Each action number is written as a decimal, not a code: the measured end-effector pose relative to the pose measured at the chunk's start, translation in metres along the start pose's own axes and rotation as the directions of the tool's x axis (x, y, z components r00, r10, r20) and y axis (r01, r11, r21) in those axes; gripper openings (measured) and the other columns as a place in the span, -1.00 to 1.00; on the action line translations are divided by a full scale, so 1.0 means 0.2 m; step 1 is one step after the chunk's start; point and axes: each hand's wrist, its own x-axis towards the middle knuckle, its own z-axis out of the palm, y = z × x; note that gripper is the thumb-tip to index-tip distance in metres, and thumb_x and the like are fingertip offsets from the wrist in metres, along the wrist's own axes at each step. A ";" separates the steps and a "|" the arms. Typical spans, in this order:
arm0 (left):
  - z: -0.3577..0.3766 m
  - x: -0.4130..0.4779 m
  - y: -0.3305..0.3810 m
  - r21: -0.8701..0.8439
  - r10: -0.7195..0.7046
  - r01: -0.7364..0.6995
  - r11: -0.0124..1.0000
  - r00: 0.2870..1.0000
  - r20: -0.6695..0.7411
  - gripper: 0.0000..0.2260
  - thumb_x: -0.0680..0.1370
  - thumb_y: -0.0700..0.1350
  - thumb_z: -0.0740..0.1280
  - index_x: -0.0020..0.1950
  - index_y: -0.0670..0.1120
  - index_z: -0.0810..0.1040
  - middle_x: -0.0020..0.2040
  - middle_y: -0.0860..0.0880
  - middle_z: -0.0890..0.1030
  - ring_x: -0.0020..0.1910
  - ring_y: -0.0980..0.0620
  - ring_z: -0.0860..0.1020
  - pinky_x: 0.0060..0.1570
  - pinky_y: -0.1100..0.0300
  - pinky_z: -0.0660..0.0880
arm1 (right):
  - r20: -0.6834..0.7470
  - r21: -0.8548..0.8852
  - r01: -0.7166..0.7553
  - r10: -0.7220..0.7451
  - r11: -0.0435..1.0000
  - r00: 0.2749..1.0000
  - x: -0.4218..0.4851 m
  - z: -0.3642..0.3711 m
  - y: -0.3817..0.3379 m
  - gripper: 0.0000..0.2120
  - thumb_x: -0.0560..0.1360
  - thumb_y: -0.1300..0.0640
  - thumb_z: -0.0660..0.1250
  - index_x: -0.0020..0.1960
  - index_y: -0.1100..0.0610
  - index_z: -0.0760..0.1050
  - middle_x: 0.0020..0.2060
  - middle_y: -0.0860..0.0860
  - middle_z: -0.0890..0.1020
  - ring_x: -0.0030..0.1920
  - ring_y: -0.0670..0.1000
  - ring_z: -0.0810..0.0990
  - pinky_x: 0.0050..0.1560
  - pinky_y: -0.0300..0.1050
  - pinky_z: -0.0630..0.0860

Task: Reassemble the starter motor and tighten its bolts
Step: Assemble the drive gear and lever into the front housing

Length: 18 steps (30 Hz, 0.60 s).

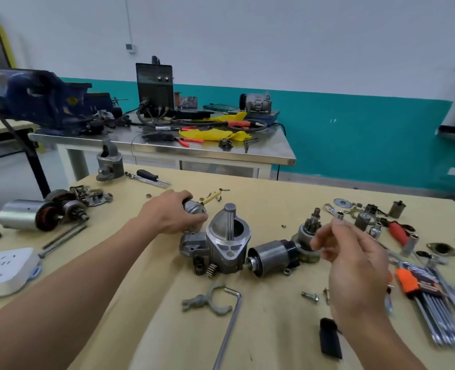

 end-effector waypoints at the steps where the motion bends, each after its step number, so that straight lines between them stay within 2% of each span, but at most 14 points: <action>1: 0.00 0.01 0.00 0.009 0.001 -0.001 1.000 1.000 0.015 -0.17 0.37 0.54 0.24 0.47 0.05 0.38 0.24 -0.08 0.56 0.13 -0.13 0.55 0.15 -0.08 0.54 | 0.004 0.014 -0.051 0.051 0.999 0.999 0.00 0.00 0.00 -0.58 0.63 0.12 0.22 -0.37 -0.01 0.62 -0.42 -0.01 0.60 -0.33 -0.11 0.54 -0.17 -0.19 0.45; 5: 0.01 -0.01 0.00 -0.026 -0.007 0.007 1.000 1.000 0.016 -0.08 0.35 0.56 0.20 0.55 0.02 0.28 0.39 -0.16 0.44 0.26 -0.19 0.51 0.24 -0.10 0.50 | 0.014 0.012 -0.163 0.162 0.987 0.987 0.00 0.01 0.02 -0.54 0.62 0.17 0.23 -0.43 0.03 0.59 -0.45 0.02 0.54 -0.31 0.01 0.49 -0.14 -0.06 0.41; 7: 0.03 -0.05 -0.01 -0.109 -0.015 0.009 0.994 0.999 -0.052 -0.06 0.35 0.54 0.24 0.56 -0.01 0.26 0.44 -0.17 0.38 0.32 -0.20 0.48 0.29 -0.12 0.47 | 0.019 -0.012 -0.179 0.179 0.984 0.984 -0.01 0.02 0.03 -0.56 0.61 0.17 0.24 -0.43 0.03 0.59 -0.45 0.03 0.54 -0.28 0.05 0.48 -0.14 -0.04 0.42; 9: 0.06 -0.08 -0.02 -0.200 -0.031 0.000 0.980 0.988 -0.150 -0.06 0.36 0.50 0.32 0.56 -0.05 0.26 0.45 -0.16 0.37 0.33 -0.18 0.47 0.30 -0.11 0.47 | 0.044 -0.031 -0.194 0.196 0.980 0.980 -0.03 0.03 0.04 -0.57 0.60 0.18 0.25 -0.43 0.04 0.59 -0.46 0.01 0.54 -0.32 -0.01 0.48 -0.18 -0.07 0.41; 13: 0.11 -0.13 -0.03 -0.281 -0.067 -0.007 0.960 0.965 -0.254 -0.11 0.37 0.43 0.38 0.52 -0.08 0.31 0.38 -0.15 0.43 0.27 -0.16 0.48 0.22 -0.05 0.46 | 0.101 -0.068 -0.187 0.193 0.980 0.976 -0.07 0.05 0.05 -0.62 0.60 0.17 0.25 -0.38 0.15 0.55 -0.47 0.01 0.52 -0.37 -0.05 0.46 -0.28 -0.15 0.39; 18: 0.13 -0.17 -0.06 -0.328 -0.090 -0.019 0.944 0.946 -0.313 -0.19 0.40 0.43 0.36 0.49 -0.04 0.35 0.29 -0.11 0.49 0.21 -0.11 0.48 0.16 -0.03 0.45 | 0.124 -0.066 -0.191 0.198 0.979 0.972 -0.07 0.05 0.05 -0.64 0.61 0.16 0.26 -0.36 0.16 0.56 -0.48 -0.01 0.54 -0.37 -0.07 0.48 -0.27 -0.14 0.41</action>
